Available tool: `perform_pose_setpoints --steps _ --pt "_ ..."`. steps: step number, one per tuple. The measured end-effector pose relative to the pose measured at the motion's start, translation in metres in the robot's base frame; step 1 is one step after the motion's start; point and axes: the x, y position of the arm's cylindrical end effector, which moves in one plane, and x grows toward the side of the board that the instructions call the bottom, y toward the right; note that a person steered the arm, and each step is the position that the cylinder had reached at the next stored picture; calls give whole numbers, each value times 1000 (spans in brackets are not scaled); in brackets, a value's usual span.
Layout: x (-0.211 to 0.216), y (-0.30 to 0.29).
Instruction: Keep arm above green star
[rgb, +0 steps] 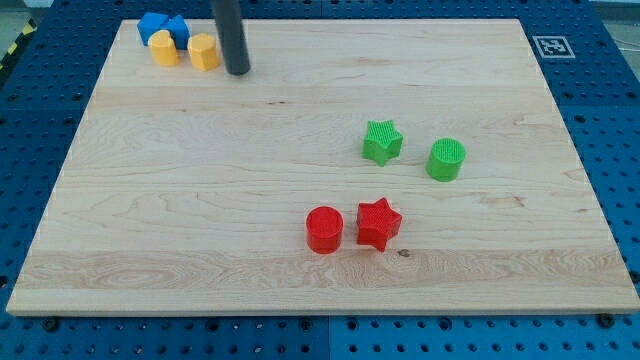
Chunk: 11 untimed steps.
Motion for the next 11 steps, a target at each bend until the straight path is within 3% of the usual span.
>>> perform_pose_setpoints --steps 3,4,6,8,11 --pt "-22 -73" --pt "-21 -53" --pt "6 53" --pt "6 151" --pt "6 171"
